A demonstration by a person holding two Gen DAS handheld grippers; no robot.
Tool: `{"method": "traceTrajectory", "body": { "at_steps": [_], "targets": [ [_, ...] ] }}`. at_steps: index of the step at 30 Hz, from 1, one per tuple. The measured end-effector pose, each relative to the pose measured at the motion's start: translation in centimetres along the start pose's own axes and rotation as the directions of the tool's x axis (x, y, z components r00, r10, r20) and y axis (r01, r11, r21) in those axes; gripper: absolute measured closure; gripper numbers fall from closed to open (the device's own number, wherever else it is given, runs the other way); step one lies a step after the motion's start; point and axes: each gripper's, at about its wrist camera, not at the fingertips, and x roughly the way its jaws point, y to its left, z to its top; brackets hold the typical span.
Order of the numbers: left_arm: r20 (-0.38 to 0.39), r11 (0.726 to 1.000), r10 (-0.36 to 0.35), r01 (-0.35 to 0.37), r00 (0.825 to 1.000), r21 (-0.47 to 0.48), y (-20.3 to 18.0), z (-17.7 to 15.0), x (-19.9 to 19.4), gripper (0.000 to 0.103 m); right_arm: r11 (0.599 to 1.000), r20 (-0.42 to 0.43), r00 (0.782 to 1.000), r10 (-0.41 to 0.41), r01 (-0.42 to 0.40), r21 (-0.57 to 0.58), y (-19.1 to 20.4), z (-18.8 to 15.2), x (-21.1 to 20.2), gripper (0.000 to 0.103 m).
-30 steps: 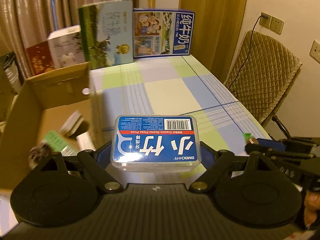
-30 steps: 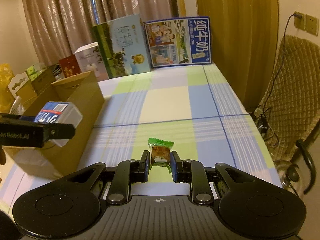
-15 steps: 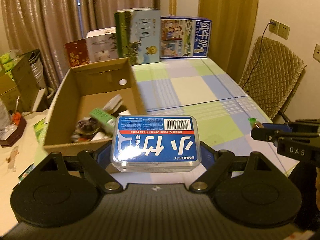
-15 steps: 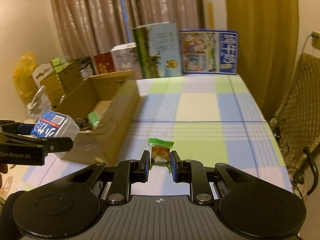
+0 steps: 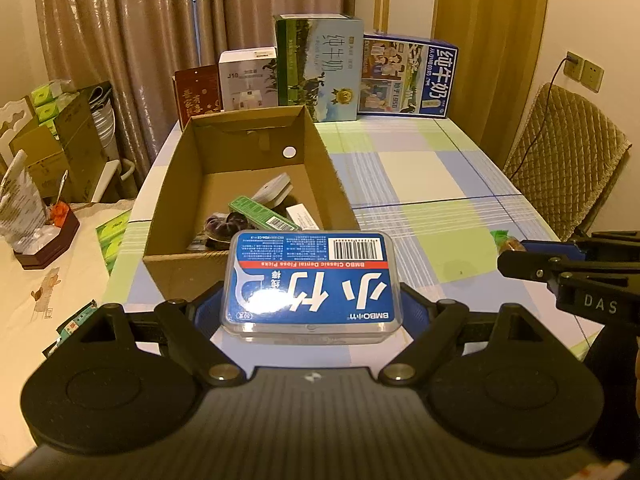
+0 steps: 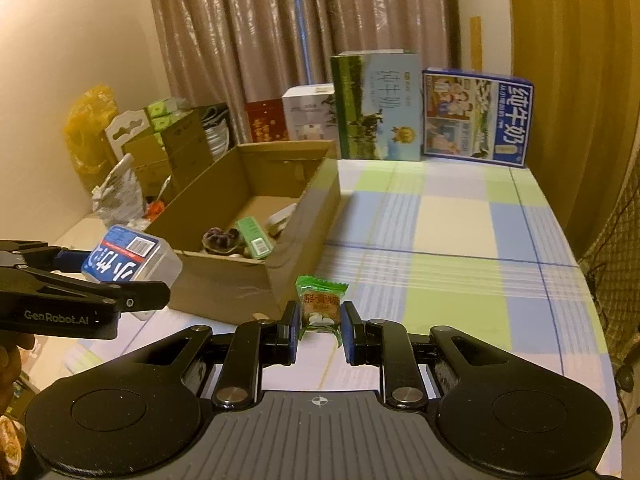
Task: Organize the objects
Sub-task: 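Carry blue-label box with left tool and candy with right tool to cardboard box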
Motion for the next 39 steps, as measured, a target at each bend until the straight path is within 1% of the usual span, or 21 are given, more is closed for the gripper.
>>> {"method": "traceTrajectory", "body": {
  "at_steps": [8,39],
  "targets": [
    [0.003,1.000,0.002,-0.002,1.000,-0.015,0.6,-0.1,-0.2,0.019,1.000,-0.002,1.000,0.006,-0.006,-0.013,0.7,0.1,0.4,0.085],
    [0.001,1.000,0.015,-0.015,1.000,-0.024,1.8,-0.1,0.0,0.019,0.999,-0.008,1.000,0.027,-0.028,-0.041,2.1,0.8,1.6,0.085]
  ]
}}
